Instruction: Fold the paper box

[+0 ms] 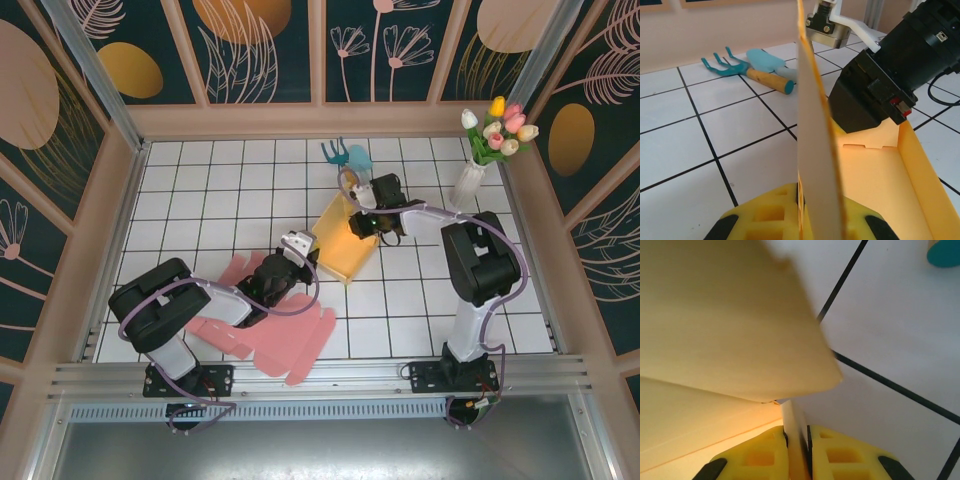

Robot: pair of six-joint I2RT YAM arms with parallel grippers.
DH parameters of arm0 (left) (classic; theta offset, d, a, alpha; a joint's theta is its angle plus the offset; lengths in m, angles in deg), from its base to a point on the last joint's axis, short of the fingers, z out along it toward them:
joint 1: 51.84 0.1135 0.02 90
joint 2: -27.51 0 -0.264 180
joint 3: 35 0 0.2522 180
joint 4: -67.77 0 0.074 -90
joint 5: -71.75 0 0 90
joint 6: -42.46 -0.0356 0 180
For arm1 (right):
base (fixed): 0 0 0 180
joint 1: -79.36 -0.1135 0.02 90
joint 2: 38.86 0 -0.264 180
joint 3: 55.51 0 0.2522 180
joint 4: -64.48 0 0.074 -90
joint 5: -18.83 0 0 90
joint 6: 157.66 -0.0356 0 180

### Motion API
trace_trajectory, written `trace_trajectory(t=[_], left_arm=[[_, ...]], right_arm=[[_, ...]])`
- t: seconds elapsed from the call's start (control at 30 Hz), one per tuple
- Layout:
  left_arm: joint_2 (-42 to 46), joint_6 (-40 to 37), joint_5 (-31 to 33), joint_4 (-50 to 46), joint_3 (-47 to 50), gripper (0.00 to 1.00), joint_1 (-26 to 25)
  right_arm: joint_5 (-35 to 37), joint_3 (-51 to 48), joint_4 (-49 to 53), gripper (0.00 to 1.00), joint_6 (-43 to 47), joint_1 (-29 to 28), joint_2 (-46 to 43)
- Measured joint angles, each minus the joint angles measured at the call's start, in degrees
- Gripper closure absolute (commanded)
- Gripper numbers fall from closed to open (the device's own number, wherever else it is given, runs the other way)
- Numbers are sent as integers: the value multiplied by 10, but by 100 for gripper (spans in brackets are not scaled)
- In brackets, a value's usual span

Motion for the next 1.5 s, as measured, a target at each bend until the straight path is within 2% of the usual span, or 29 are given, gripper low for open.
trace_trajectory(t=[0.2,0.37,0.63,0.77,0.83,0.97,1.1,1.17,1.37,1.5], left_arm=[[7,24,28,-14,-1,100,3],[9,22,38,-20,-3,100,4],[12,21,38,-26,-3,100,4],[15,19,39,-30,-2,100,4],[19,17,38,-32,1,100,3],[31,17,34,-42,7,100,-1],[38,17,32,-50,10,100,-1],[42,17,31,-53,12,100,-1],[66,22,22,-76,22,100,-2],[98,28,15,-95,40,100,-3]], right_arm=[[134,-40,-72,93,17,-57,-11],[234,-97,-150,85,60,-94,-26],[281,-145,-214,85,102,-109,-41],[323,-162,-242,78,122,-124,-42],[331,-169,-248,73,132,-127,-42],[327,-169,-238,72,145,-127,-42],[329,-165,-227,80,155,-128,-42],[329,-166,-227,81,162,-128,-45],[323,-168,-227,71,176,-129,-44],[278,-149,-189,68,177,-128,-43]])
